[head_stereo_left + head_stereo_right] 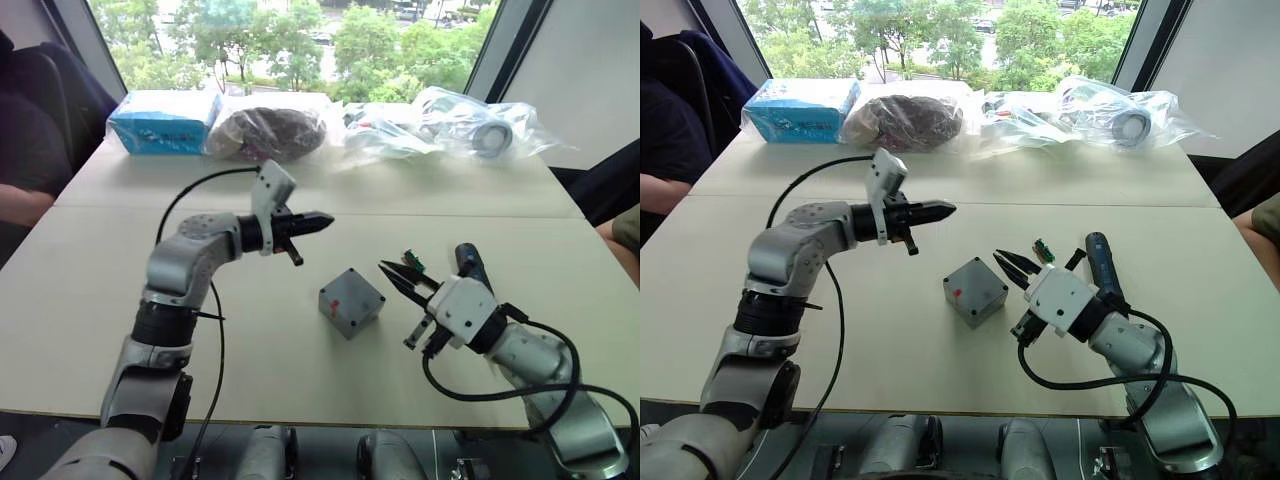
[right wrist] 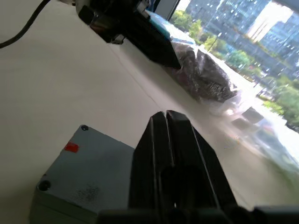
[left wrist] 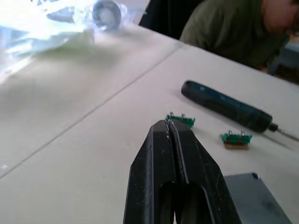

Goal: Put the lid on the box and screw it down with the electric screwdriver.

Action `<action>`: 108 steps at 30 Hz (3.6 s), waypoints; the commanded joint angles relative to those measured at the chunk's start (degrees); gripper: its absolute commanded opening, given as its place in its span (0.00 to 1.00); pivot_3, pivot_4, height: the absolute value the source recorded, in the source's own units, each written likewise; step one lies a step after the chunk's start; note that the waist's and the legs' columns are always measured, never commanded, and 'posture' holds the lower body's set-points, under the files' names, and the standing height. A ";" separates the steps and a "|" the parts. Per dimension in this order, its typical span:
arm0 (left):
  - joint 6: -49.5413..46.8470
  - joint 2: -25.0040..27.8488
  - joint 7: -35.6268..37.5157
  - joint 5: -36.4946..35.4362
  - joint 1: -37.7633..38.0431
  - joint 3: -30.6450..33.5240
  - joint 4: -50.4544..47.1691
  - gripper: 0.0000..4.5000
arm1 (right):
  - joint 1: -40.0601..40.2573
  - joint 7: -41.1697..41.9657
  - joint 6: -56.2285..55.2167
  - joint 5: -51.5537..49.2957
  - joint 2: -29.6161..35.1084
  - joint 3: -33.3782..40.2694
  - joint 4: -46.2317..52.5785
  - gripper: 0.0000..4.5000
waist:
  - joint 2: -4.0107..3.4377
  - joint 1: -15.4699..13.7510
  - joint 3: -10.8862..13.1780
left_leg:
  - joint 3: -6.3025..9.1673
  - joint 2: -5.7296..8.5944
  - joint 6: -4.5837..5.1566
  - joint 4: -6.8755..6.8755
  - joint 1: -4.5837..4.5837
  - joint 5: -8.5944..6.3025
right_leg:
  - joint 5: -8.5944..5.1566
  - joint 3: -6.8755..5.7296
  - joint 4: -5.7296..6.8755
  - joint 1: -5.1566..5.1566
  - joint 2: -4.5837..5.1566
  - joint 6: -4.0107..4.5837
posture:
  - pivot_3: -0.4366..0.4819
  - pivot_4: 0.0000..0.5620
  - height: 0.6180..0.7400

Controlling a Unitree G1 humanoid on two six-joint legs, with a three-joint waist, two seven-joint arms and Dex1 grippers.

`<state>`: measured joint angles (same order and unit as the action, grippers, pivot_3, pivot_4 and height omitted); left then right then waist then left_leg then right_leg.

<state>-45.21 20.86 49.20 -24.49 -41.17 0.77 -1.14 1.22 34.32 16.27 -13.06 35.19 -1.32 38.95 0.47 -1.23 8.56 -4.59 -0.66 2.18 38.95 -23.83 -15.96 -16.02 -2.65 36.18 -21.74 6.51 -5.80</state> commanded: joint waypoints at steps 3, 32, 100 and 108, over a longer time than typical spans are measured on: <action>-1.19 6.55 3.02 0.08 2.52 -2.68 -2.37 0.00 | -4.65 4.20 26.35 -23.82 6.66 6.63 4.48 0.01 | -0.07 0.64 0.08 | 0.04 0.02 0.00 -0.01 -0.01 -0.01 | 0.01 -0.06 0.00 0.00 0.08 0.02 | 0.48 0.27 1.00; 0.27 9.55 4.34 7.22 13.52 -14.92 -8.25 0.00 | -20.89 1.82 27.77 -8.31 1.52 -12.31 -14.82 0.01 | -0.07 1.80 0.38 | 0.04 0.15 -0.10 -0.20 -0.74 0.07 | 0.15 -0.16 -0.02 -0.81 0.20 -0.04 | 0.48 0.27 1.00; 1.01 12.78 8.19 -4.77 8.42 -2.91 -8.81 0.00 | -3.71 8.52 27.15 -15.64 6.94 15.14 -2.05 0.01 | -0.04 0.36 0.42 | 0.07 0.11 -0.28 0.00 -0.67 0.19 | 0.26 -0.31 0.07 -0.63 -0.19 -0.28 | 0.48 0.27 1.00; 2.13 14.36 14.02 -3.91 2.93 -10.57 -13.27 0.00 | 4.41 3.36 32.98 -20.26 5.80 23.89 2.13 0.15 | 0.05 0.61 0.47 | 0.11 0.12 -0.17 0.03 -0.67 0.13 | 0.26 -0.33 0.06 -0.58 -0.17 -0.28 | 0.48 0.27 1.00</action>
<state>-44.60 33.67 60.66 -28.89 -36.53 -8.23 -12.09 4.58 38.31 49.22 -32.52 40.29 20.26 38.68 0.52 -0.62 9.03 -4.48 -0.56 2.01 38.98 -24.51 -15.82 -15.76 -2.98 36.24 -22.33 6.30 -6.08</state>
